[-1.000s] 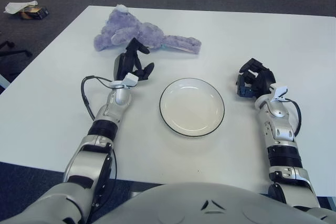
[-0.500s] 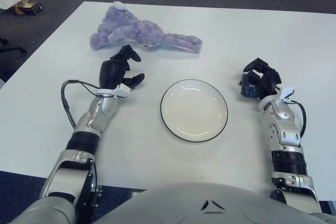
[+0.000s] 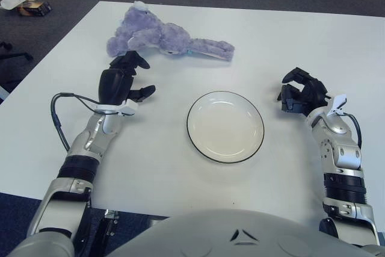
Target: Put the doll into the plate.
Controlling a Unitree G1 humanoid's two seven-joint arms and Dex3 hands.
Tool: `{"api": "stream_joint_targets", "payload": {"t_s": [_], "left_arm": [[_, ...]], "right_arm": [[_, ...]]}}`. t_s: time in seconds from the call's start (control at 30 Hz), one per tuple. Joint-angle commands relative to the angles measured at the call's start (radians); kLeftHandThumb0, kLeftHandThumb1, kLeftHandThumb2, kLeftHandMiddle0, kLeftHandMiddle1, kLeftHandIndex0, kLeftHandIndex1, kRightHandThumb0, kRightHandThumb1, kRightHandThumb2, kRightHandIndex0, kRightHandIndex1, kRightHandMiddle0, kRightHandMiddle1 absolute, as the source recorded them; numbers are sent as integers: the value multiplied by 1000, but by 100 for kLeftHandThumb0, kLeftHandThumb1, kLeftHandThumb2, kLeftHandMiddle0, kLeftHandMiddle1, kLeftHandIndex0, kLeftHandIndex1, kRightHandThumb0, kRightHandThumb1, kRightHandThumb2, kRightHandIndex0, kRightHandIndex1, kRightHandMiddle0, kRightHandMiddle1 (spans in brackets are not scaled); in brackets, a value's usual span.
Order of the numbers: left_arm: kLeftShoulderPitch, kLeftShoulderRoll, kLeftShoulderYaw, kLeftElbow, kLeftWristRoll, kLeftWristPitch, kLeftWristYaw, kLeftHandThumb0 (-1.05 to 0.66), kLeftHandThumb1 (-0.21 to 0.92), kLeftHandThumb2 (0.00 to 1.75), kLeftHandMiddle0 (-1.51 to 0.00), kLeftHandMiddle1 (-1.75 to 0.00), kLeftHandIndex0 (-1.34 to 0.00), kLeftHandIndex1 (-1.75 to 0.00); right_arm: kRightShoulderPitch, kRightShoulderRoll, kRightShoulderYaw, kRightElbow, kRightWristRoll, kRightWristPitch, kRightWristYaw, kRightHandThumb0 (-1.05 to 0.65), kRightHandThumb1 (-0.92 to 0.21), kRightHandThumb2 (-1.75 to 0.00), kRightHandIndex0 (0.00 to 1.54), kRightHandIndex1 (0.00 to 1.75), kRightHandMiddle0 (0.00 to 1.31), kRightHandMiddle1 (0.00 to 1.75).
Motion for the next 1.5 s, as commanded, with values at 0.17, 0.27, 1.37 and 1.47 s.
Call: {"api": "stream_joint_targets", "payload": {"t_s": [0.17, 0.27, 1.37, 1.47], "left_arm": [[31, 25, 27, -43, 23, 38, 29, -62, 57, 81, -14, -143, -4, -151], [44, 24, 39, -65, 15, 73, 10, -67, 55, 83, -11, -138, -1, -143], [-130, 62, 2, 71, 154, 468, 69, -80, 51, 73, 0, -63, 0, -71], [-145, 57, -8, 74, 167, 512, 71, -81, 55, 70, 0, -52, 0, -58]], "right_arm": [[-72, -51, -16, 4, 54, 64, 72, -1, -12, -155, 77, 175, 53, 172], [-78, -59, -18, 0, 69, 91, 92, -1, -12, -155, 77, 175, 53, 173], [-126, -89, 46, -104, 54, 219, 105, -1, -21, -146, 72, 174, 44, 175], [-133, -96, 51, -103, 57, 227, 112, -1, -21, -146, 72, 173, 44, 175]]}}
